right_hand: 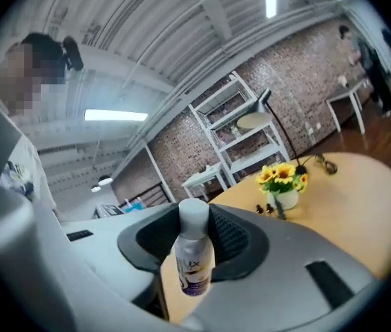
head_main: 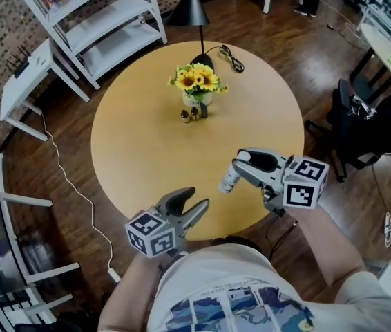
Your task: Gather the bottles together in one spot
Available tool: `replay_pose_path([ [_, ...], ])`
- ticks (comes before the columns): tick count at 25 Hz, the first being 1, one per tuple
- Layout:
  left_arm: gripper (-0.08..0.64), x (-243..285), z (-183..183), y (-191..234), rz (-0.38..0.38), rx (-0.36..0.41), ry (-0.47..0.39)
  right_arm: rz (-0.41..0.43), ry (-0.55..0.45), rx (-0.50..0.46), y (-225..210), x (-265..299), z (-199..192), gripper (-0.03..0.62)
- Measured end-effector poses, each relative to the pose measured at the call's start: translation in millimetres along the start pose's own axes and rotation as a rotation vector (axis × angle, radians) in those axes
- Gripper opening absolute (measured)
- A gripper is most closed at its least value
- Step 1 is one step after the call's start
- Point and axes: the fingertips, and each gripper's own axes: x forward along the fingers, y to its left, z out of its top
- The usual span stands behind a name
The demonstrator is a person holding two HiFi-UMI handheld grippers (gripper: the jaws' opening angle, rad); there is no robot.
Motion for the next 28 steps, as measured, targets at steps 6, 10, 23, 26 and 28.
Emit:
replay_pose_path([
  [6, 0.195, -25.4, -15.2, 40.8, 0.220, -0.039, 0.095, -0.191, 0.066, -0.303, -69.6, 4.0, 15.2, 0.117],
  [10, 0.193, -32.6, -13.6, 44.3, 0.243, -0.088, 0.080, -0.252, 0.080, -0.363, -121.4, 21.4, 13.7, 0.117],
  [23, 0.193, -35.5, -23.7, 71.1, 0.364, -0.193, 0.113, -0.330, 0.036, -0.376, -245.1, 105.2, 14.0, 0.117],
  [26, 0.193, -31.0, -25.6, 80.5, 0.377, -0.217, 0.116, -0.334, 0.011, -0.371, -263.2, 123.7, 14.2, 0.117],
  [28, 0.193, -27.5, -25.5, 85.5, 0.381, -0.234, 0.118, -0.336, -0.006, -0.359, -275.0, 136.9, 12.7, 0.117],
])
